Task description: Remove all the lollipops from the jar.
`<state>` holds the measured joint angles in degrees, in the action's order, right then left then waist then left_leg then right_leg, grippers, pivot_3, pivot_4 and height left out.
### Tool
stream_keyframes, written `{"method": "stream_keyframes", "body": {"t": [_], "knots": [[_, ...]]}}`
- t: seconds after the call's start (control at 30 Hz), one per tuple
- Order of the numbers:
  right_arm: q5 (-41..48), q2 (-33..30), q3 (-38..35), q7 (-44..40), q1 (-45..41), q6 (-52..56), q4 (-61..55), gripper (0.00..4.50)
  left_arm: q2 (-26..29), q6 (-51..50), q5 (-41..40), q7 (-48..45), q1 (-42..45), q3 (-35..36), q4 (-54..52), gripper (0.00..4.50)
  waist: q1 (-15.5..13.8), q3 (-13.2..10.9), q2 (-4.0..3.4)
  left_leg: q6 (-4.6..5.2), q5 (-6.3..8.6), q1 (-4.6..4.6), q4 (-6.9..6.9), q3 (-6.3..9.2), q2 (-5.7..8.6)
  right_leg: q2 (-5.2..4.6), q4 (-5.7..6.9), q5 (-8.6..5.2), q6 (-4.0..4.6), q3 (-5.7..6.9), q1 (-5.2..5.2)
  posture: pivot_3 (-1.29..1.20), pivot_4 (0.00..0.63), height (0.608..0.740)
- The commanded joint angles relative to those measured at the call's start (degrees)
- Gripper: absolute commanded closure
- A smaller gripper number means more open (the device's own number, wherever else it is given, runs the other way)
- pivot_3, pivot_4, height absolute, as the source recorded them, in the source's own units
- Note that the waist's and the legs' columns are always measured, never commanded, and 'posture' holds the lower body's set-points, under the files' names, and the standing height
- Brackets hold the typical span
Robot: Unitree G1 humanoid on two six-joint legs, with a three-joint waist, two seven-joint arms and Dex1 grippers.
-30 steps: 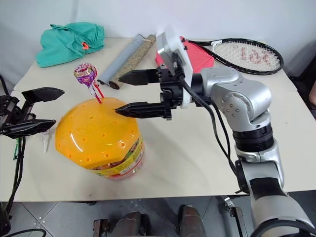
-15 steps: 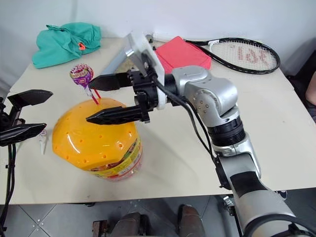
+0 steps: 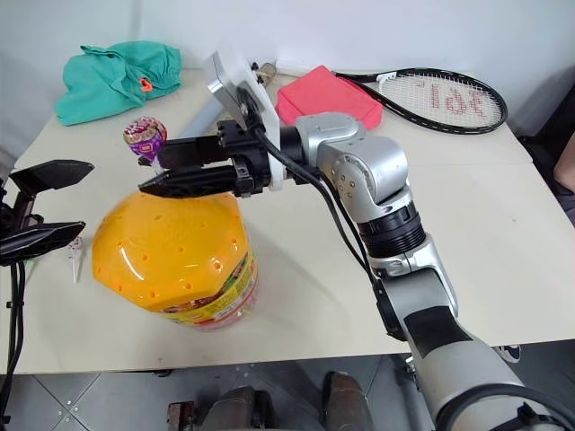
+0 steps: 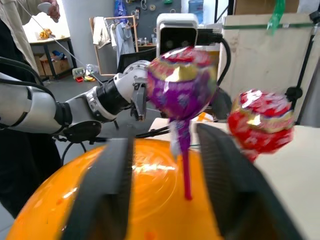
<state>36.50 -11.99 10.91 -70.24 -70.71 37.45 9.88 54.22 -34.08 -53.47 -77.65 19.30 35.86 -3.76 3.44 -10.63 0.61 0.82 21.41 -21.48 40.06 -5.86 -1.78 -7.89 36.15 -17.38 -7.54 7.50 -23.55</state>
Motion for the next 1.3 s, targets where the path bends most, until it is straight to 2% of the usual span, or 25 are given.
{"method": "stream_keyframes", "body": {"t": [0.03,0.07,0.1,0.43,0.6,0.67,0.77,0.87,0.97,1.13,1.23,1.3], "knots": [[-0.03,0.4,-2.32,-0.59,-2.54,-2.1,0.27,4.12,1.17,0.84,-0.83,-0.34,1.2,0.29,0.08,0.0,0.04,0.0,0.0,0.0,0.0,0.0,0.0,0.0,0.0,0.0,0.0,0.0,0.0,0.0,0.0,0.0,0.15,0.74],[-0.02,0.24,-2.69,-0.76,-2.88,-2.52,0.48,4.45,1.17,0.87,-0.74,-0.38,1.44,0.12,0.32,0.0,0.04,0.0,0.0,0.0,0.0,0.0,0.0,0.0,0.0,0.0,0.01,0.0,0.0,0.0,0.0,0.0,0.15,0.74],[0.0,0.04,-3.05,-0.93,-3.19,-2.86,0.67,4.48,1.19,0.93,-0.65,-0.42,1.65,-0.08,0.54,0.0,0.04,0.0,0.0,0.0,0.0,0.0,0.0,0.0,0.0,0.0,0.0,0.0,0.0,0.0,0.0,0.0,0.15,0.74],[1.98,-1.97,-8.92,-0.43,-5.9,-3.01,0.01,4.48,1.18,2.01,0.11,-2.1,5.36,-3.12,4.31,0.0,0.02,0.0,0.0,0.0,0.0,0.0,0.0,0.01,0.01,0.0,0.02,0.0,0.0,0.02,0.0,0.0,0.15,0.74],[4.07,-7.94,-11.65,-0.07,-4.91,1.4,-4.04,4.48,1.4,1.89,0.2,-2.91,6.33,-3.68,5.59,0.0,-0.06,0.0,0.0,0.0,0.0,-0.01,-0.01,0.02,0.01,-0.01,0.01,0.0,0.0,0.02,0.0,0.0,0.15,0.74],[4.57,-13.43,-13.4,1.46,-2.75,5.37,-7.51,4.48,1.91,1.55,0.19,-3.58,6.0,-3.46,6.38,0.0,-0.13,0.0,0.0,0.0,0.0,0.0,-0.01,0.02,0.01,0.0,0.01,0.0,0.0,0.02,0.0,0.0,0.15,0.74],[3.57,-22.58,-13.97,3.49,2.41,10.78,-12.74,4.48,2.87,1.22,0.14,-5.05,4.85,-2.58,7.71,0.0,-0.45,0.02,0.03,0.01,0.01,-0.01,-0.01,0.11,0.03,-0.03,0.02,0.0,0.0,0.03,0.05,0.0,0.15,0.74],[-0.2,-33.57,-13.67,7.77,11.56,16.76,-17.2,4.48,4.17,0.71,0.29,-6.72,2.58,-1.39,8.8,0.0,-0.75,0.03,0.06,0.02,0.02,-0.02,-0.05,0.1,0.04,-0.06,-0.03,0.0,0.0,0.05,0.07,0.0,0.15,0.74],[-3.74,-40.07,-13.85,11.94,20.1,18.7,-18.83,4.48,4.66,0.79,0.16,-7.27,1.74,-0.85,9.06,0.0,-1.16,0.03,0.06,0.03,0.03,-0.03,-0.1,-0.17,0.05,-0.11,-0.19,0.0,0.0,0.03,0.01,0.0,0.15,0.74],[-7.8,-44.98,-14.42,17.38,34.84,21.73,-17.27,4.48,4.8,0.26,-0.56,-7.86,1.91,-0.38,8.92,0.0,-1.78,0.03,0.06,0.03,0.03,0.0,-0.05,-0.42,0.0,-0.11,-0.22,-0.01,0.01,-0.08,-0.04,0.0,0.15,0.74],[-10.25,-45.21,-12.94,18.43,40.75,19.62,-15.69,4.48,4.44,-0.09,-1.09,-7.6,3.11,-0.49,9.04,0.0,-1.88,0.03,0.05,0.04,0.03,0.0,-0.03,-0.5,0.03,-0.14,-0.23,-0.01,0.01,-0.13,-0.04,0.0,0.15,0.74],[-11.99,-42.83,-12.69,21.52,42.47,18.89,-13.35,4.48,3.84,-0.17,-1.26,-7.09,3.66,-0.93,8.53,0.0,-1.89,0.03,0.06,0.04,0.03,0.01,-0.02,-0.5,0.02,-0.14,-0.23,-0.01,0.01,-0.14,-0.04,0.0,0.15,0.74]]}}
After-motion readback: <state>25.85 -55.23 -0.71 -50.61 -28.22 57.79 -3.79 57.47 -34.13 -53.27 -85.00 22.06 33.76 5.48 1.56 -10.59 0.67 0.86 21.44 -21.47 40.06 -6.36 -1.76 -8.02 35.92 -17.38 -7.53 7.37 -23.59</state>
